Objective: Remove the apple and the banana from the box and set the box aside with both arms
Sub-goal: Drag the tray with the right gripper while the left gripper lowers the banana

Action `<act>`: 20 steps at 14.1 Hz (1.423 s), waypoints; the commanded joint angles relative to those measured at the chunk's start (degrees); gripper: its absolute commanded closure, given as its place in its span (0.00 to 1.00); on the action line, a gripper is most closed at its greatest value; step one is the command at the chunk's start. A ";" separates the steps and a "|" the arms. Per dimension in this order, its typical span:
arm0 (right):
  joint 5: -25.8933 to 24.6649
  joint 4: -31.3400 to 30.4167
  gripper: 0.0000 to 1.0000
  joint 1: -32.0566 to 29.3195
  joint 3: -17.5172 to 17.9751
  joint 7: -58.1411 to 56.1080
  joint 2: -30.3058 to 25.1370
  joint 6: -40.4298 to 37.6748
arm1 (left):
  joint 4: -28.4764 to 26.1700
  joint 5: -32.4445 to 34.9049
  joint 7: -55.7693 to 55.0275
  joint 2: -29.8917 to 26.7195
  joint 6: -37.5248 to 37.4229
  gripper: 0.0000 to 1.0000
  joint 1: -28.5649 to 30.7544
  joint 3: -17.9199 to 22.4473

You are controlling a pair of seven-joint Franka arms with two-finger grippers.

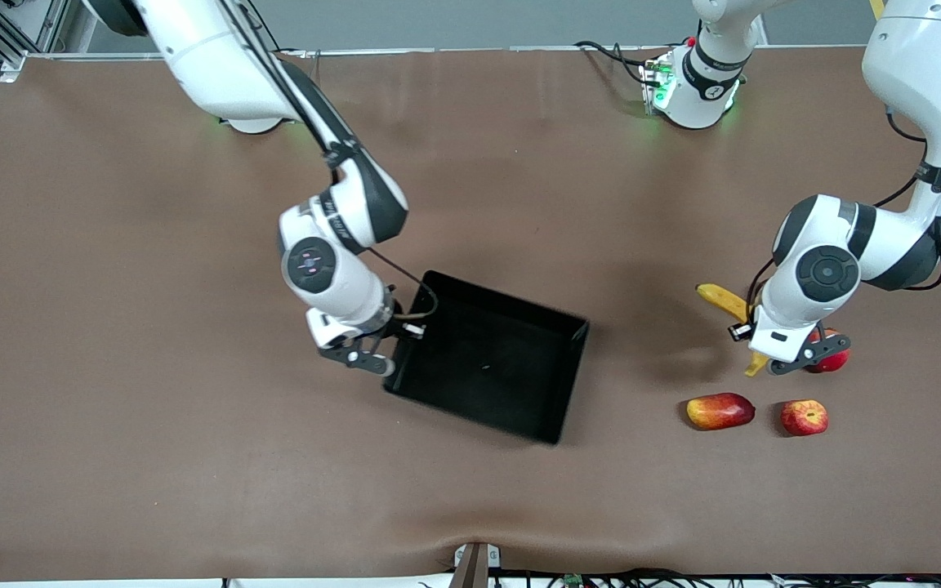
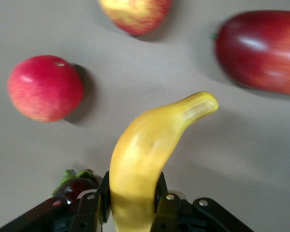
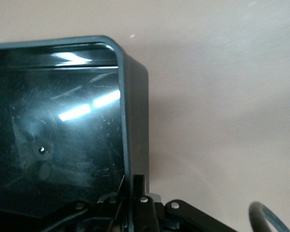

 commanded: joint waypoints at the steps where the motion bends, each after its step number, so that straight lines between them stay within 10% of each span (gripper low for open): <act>1: -0.20 -0.93 1.00 -6.59 1.14 -7.64 -6.61 -10.60 | -0.12 3.14 -5.67 2.59 2.85 1.00 1.73 -0.43; 7: -0.38 -4.78 1.00 -23.37 0.97 -27.76 -14.96 -23.92 | 3.91 3.22 -6.48 8.48 4.80 0.91 2.26 1.24; 8: -0.55 -6.01 1.00 -26.45 0.97 -32.68 -15.85 -24.01 | 4.79 3.22 -6.22 9.10 4.80 0.64 2.17 1.24; 9: -0.82 -6.90 1.00 -29.79 0.88 -37.34 -16.03 -25.14 | 5.67 3.22 -6.21 9.37 4.80 0.16 2.17 1.32; 10: -1.34 -8.04 1.00 -33.48 0.88 -41.83 -15.94 -25.59 | 6.12 3.22 -5.95 9.37 4.62 0.00 2.17 1.24; 20: -3.19 -16.31 1.00 -55.39 0.97 -69.03 -7.07 -5.39 | 8.74 3.58 2.81 -3.01 3.22 0.00 3.31 -1.57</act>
